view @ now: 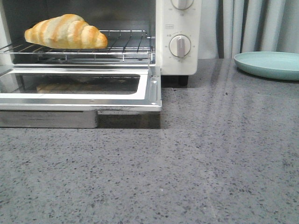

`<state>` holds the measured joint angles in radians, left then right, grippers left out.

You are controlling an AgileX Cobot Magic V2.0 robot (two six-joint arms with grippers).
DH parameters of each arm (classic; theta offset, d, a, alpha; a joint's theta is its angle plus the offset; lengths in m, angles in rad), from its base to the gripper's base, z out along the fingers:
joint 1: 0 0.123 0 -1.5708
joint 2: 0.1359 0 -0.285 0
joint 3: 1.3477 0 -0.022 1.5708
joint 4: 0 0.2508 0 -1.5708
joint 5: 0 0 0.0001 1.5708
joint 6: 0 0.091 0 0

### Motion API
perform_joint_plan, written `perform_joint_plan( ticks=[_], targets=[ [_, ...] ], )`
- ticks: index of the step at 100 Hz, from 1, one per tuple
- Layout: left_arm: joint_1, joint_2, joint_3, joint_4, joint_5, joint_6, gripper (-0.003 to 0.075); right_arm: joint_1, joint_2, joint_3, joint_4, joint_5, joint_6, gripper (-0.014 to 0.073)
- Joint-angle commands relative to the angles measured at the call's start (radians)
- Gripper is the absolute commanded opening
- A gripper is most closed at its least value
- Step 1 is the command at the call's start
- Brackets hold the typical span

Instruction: Put bread in oven

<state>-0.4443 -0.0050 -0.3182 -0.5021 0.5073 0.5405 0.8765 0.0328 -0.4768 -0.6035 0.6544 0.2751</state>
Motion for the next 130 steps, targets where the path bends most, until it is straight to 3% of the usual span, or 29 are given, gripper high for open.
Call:
perform_joint_plan(
  ticks=[1, 12, 22, 36, 65, 130],
  targets=[
    [0.028, -0.028, 0.026, 0.105, -0.155, 0.003, -0.0021, 0.001, 0.024, -0.023, -0.039, -0.064, 0.003, -0.0050],
    [0.113, -0.029, 0.137, 0.284, -0.321, -0.110, -0.0021, 0.001, 0.024, -0.023, -0.039, -0.064, 0.003, -0.0050],
    [0.200, -0.029, 0.232, 0.303, -0.430, -0.210, -0.0021, 0.001, 0.024, -0.023, -0.039, -0.064, 0.003, -0.0050],
    [0.288, -0.029, 0.315, 0.303, -0.401, -0.352, -0.0021, 0.001, 0.024, -0.023, -0.039, -0.064, 0.003, -0.0050],
    [0.313, -0.029, 0.342, 0.303, -0.203, -0.354, -0.0021, 0.001, 0.024, -0.023, -0.039, -0.064, 0.003, -0.0050],
    [0.313, -0.029, 0.342, 0.302, -0.204, -0.354, -0.0021, 0.001, 0.024, -0.023, -0.039, -0.064, 0.003, -0.0050]
  ],
)
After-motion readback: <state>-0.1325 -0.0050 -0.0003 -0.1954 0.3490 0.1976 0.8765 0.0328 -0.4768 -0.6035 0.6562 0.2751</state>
